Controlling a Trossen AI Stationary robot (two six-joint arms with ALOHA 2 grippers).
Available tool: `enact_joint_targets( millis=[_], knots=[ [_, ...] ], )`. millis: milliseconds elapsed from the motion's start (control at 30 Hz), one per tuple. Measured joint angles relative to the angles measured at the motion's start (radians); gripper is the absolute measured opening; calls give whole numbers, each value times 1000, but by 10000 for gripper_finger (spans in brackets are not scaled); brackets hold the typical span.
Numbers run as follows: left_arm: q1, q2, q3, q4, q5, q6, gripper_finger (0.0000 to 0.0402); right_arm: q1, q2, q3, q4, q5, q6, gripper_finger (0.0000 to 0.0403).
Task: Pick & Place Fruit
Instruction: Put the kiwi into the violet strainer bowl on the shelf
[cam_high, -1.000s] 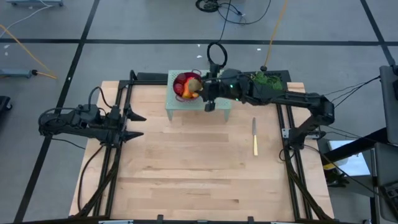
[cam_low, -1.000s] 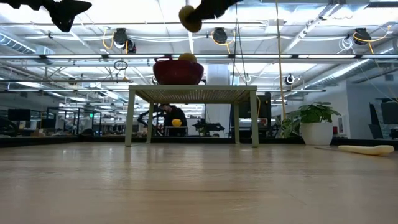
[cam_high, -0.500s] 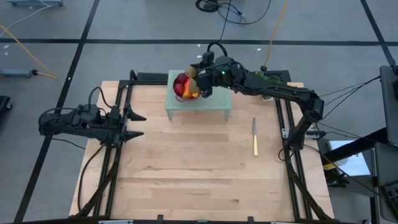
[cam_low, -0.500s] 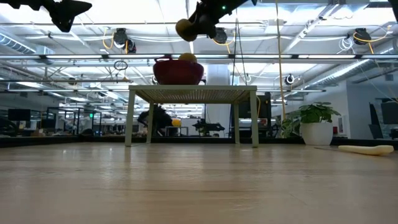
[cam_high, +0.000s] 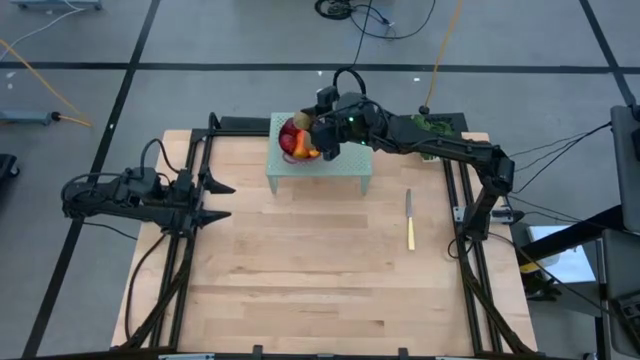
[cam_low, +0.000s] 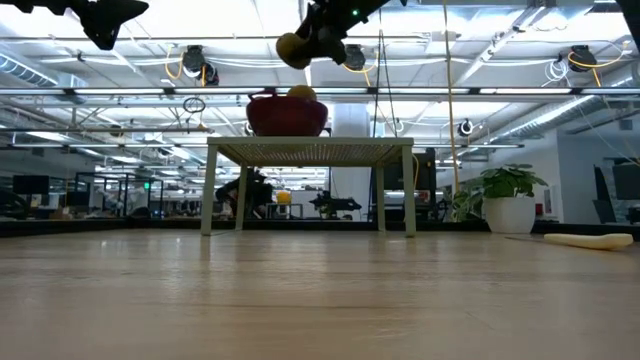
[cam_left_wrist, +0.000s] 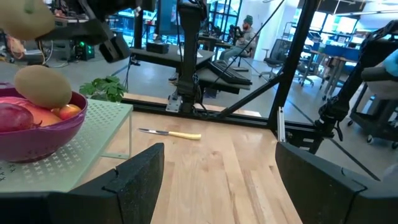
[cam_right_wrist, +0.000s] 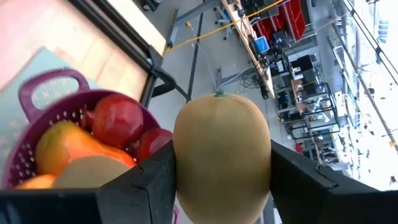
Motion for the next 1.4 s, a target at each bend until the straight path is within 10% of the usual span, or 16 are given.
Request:
enact_joint_targets(
  millis=[833,1400],
  knots=[
    [0,16,1,177,-72,87,308,-54,-43,-2,-33,-148,382,201],
    [1,389,2,651,-176,112,308,-25,-77,-2,102,-685,1020,201]
  ],
)
